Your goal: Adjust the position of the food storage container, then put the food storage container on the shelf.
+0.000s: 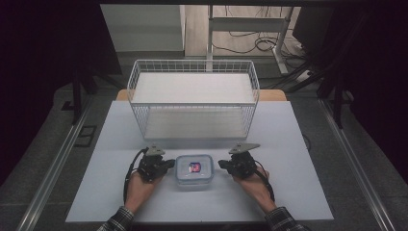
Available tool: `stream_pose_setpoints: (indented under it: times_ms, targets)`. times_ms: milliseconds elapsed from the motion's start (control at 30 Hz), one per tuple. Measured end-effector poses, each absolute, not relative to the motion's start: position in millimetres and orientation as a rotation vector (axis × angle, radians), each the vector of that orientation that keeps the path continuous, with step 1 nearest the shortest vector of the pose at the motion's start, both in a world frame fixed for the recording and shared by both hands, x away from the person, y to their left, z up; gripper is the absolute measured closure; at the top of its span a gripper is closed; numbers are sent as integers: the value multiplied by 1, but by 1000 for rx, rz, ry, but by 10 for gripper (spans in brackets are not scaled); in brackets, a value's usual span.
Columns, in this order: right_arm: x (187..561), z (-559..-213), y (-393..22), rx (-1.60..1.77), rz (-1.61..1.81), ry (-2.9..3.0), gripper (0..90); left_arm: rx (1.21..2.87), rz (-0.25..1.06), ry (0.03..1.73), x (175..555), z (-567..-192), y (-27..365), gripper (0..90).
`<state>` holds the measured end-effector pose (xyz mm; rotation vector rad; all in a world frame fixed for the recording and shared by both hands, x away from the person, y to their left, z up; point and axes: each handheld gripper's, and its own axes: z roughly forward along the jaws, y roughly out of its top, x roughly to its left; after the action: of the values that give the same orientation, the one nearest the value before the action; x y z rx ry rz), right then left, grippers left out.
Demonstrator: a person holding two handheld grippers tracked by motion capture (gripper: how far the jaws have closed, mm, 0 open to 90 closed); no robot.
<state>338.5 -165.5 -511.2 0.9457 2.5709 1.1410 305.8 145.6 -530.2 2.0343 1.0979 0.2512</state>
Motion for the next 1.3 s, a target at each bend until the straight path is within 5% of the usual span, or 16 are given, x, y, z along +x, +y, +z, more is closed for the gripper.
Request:
stream_pose_setpoints:
  times_ms: [667, 800, 967, 1300]
  targets:
    - [321, -517, -165, 953, 1099, 2650, 870, 2064, 233, 1058, 303, -529, 139, 896]
    - [319, -513, -172, 957, 1107, 2574, 723, 2031, 233, 1087, 301, -526, 152, 791]
    - [321, -508, -185, 1002, 1153, 2530, 568, 2002, 218, 1085, 295, -525, 164, 501]
    - [318, -493, -187, 985, 1244, 2515, 406, 1910, 186, 1063, 279, -509, 174, 318]
